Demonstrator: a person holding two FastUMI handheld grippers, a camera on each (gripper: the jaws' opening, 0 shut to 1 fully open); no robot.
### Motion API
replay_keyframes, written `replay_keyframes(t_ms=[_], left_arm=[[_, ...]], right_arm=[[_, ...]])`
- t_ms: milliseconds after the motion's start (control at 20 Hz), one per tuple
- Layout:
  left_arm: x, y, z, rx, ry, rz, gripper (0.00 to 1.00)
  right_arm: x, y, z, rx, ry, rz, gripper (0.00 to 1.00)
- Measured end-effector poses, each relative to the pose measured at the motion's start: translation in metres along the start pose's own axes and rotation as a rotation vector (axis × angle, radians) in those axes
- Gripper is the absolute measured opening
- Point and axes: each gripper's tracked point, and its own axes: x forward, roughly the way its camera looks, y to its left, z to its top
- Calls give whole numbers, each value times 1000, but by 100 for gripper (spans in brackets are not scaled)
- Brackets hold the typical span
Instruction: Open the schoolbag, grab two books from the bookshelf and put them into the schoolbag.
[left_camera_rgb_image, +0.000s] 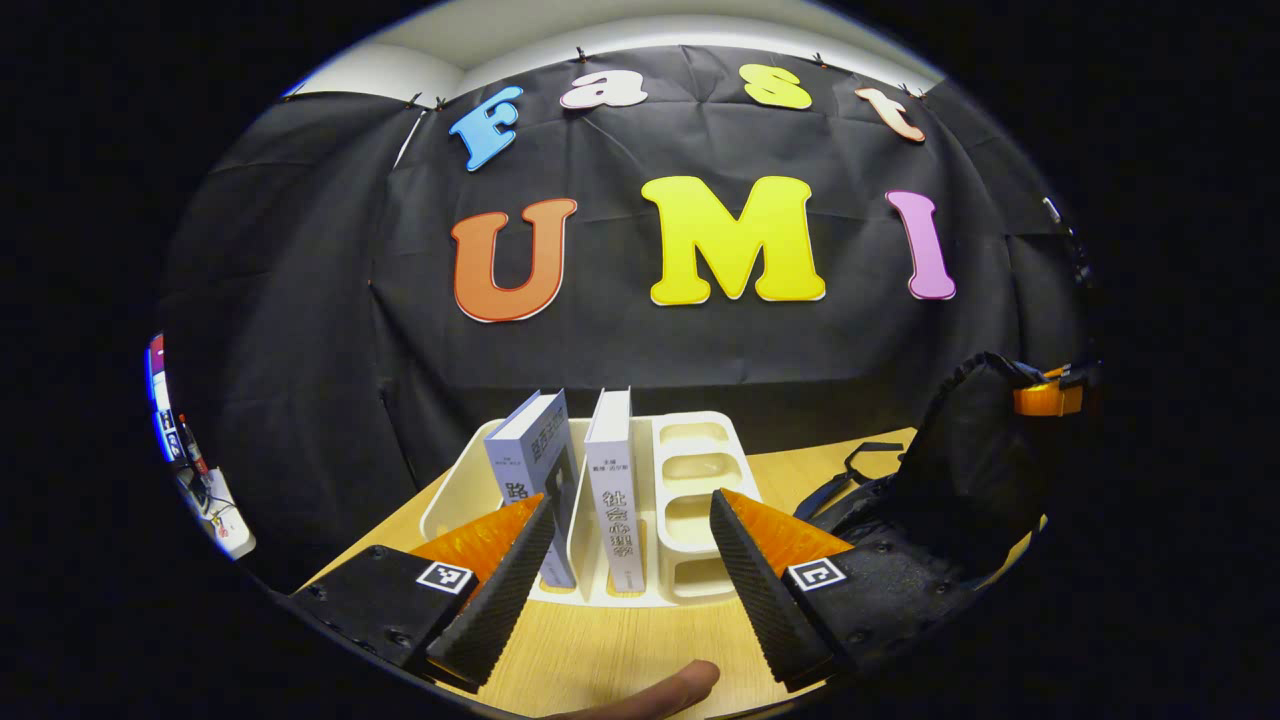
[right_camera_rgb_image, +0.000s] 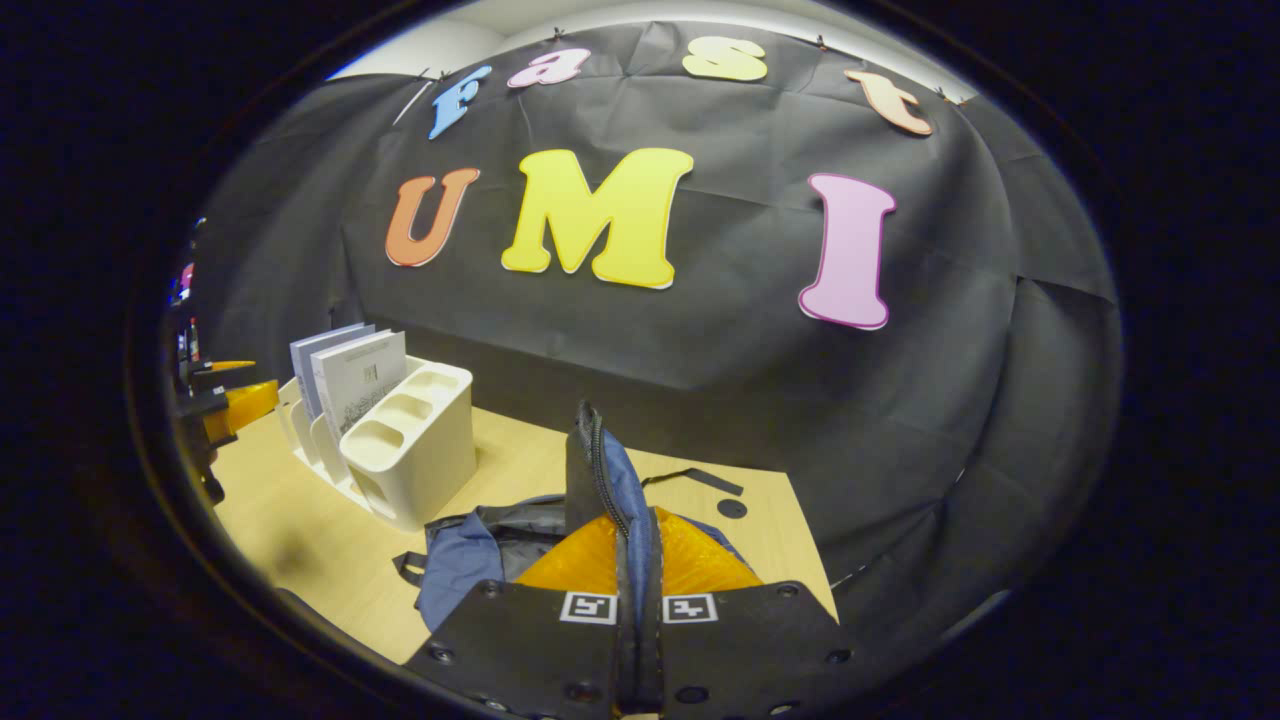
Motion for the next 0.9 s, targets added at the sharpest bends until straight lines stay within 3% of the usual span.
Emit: replay_keyframes(t_ms=[200, 400, 600, 800, 900], left_arm=[[35, 0, 18, -33, 25, -12, 98], [75, 17, 41, -24, 33, 36, 98], [114, 27, 53, -40, 76, 35, 98], [152, 35, 44, 66, 151, 51, 97], [164, 28, 28, 89, 220, 21, 96]], right_arm=[[3, -9, 0, -5, 14, 17, 2], [5, -8, 1, -17, 19, 41, 2], [6, -7, 0, -18, 10, 63, 2], [6, -7, -5, -3, 1, 89, 2], [5, -8, -6, 5, -8, 100, 2]])
